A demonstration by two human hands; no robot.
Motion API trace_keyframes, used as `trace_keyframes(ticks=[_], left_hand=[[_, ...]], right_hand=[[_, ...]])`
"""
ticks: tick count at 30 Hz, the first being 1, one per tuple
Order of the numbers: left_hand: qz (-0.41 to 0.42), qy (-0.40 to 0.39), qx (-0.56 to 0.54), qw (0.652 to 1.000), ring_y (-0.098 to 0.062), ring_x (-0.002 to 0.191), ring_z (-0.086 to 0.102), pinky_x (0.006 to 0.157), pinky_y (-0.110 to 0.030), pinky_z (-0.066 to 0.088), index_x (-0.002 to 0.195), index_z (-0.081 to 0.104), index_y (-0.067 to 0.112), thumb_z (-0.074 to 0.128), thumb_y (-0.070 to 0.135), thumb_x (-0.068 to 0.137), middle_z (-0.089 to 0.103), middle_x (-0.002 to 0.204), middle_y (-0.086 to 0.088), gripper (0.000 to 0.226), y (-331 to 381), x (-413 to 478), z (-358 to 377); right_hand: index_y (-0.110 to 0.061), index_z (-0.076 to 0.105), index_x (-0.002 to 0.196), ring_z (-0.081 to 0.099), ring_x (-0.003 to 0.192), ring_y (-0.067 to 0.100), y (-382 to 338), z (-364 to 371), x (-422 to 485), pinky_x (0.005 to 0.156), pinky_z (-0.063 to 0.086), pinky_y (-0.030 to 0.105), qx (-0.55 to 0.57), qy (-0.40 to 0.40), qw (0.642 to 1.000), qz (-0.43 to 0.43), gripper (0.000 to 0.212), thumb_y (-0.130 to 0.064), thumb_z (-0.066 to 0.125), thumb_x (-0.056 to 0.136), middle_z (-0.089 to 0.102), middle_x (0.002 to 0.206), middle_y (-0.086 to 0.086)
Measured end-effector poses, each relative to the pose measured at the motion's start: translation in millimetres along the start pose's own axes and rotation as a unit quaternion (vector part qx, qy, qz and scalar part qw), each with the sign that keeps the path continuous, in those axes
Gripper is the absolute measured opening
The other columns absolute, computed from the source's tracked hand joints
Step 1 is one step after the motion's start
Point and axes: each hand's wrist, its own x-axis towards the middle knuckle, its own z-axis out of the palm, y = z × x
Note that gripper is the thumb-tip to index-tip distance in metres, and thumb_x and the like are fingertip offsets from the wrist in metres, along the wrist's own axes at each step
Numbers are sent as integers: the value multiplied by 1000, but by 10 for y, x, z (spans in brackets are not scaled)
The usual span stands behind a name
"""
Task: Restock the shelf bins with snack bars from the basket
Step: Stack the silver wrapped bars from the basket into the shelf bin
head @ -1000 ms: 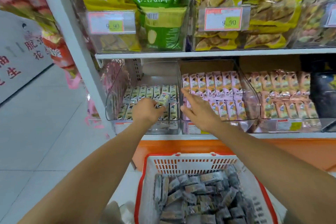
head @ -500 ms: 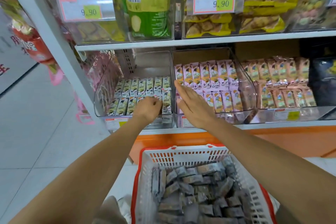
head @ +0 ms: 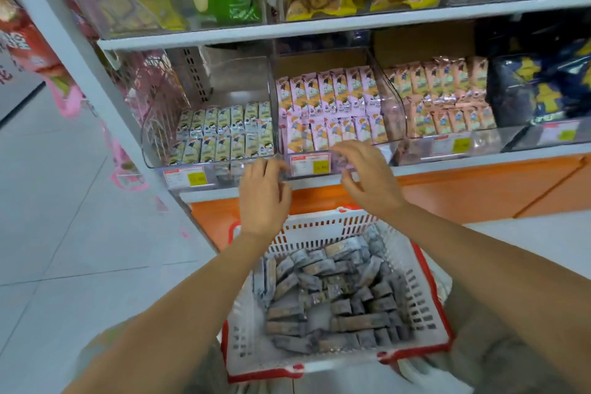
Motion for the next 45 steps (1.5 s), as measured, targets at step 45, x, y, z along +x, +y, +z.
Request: trace_keyframes(ticks=[45], left_hand=[[-337,-189,-284,878,-14,69,50,68,-26,42,76,50,18,67,11,88,52,74,4,22,642,-1175,2570]], right_hand=[[-14,30,151,31,142,34,1237,684,-2369,106,42,48,-95,-180,954,221,59,-39,35,98,7,164,5]])
